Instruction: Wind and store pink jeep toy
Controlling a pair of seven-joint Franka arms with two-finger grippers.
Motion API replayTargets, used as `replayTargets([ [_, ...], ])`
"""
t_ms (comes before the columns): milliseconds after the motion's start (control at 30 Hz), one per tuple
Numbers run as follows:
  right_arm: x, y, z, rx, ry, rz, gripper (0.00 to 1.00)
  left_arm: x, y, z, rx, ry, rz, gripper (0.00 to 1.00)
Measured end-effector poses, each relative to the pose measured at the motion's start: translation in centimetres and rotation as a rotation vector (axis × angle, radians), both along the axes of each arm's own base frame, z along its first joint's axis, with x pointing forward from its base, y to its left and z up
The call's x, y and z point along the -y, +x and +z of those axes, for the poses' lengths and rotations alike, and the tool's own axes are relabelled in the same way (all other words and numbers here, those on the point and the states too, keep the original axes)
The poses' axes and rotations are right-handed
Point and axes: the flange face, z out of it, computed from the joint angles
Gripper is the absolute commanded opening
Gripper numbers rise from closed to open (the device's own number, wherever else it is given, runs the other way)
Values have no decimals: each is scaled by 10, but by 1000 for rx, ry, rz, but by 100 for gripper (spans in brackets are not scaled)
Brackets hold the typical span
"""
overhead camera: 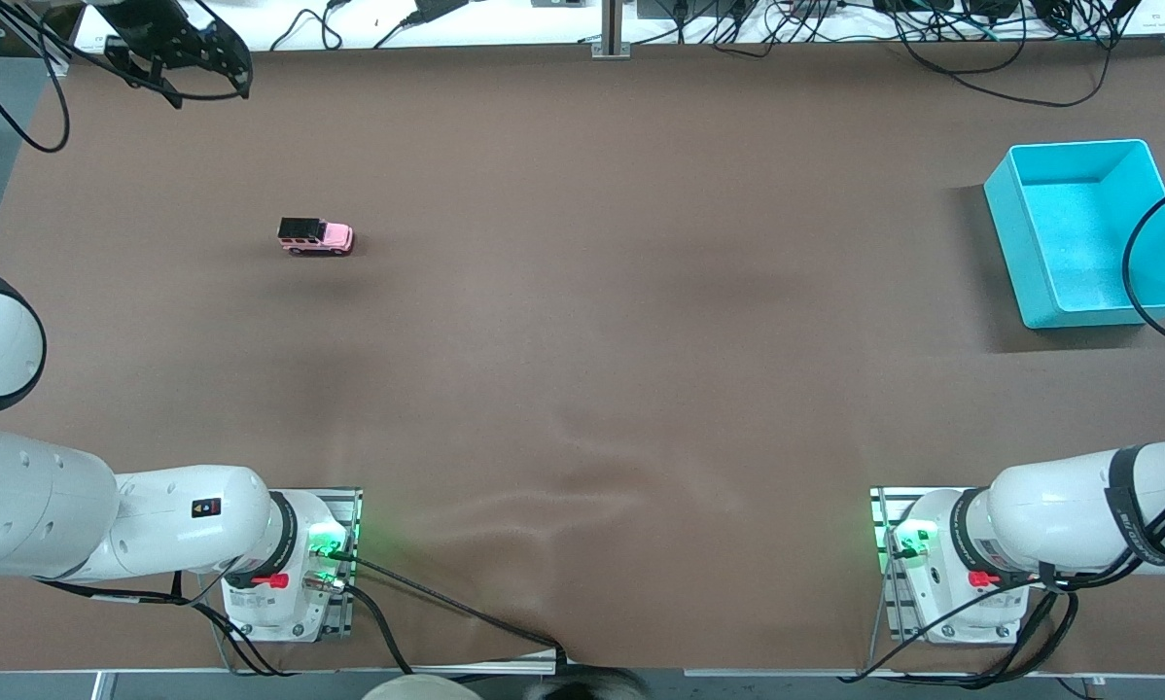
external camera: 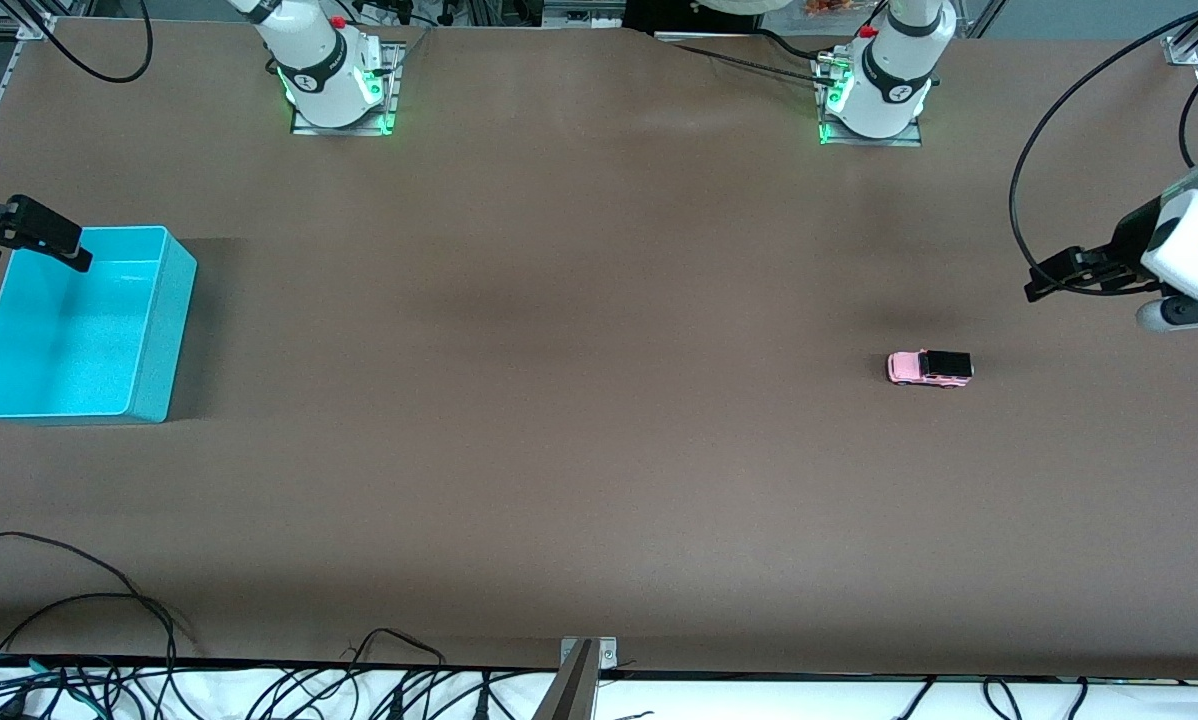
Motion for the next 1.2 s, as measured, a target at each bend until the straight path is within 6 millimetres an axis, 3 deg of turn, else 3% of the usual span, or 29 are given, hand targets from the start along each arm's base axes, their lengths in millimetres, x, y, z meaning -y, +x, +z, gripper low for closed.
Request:
replayTargets([
  [467,0,0,0,0,0,0,100,-3,-9,-86,42,33,-7,100],
  [768,0,0,0,0,0,-1,100,-2,-19,-131,65,34,-7,100],
  [801,1,0,0,0,0,-1,100,-2,-21,-148,74,34,-7,100],
  [1035,1,0,0,0,0,-2,100,-2,-22,-164,77,32,-7,100],
  [1201,1,0,0,0,0,-2,100,-2,-21,-187,82,62,-41,100],
])
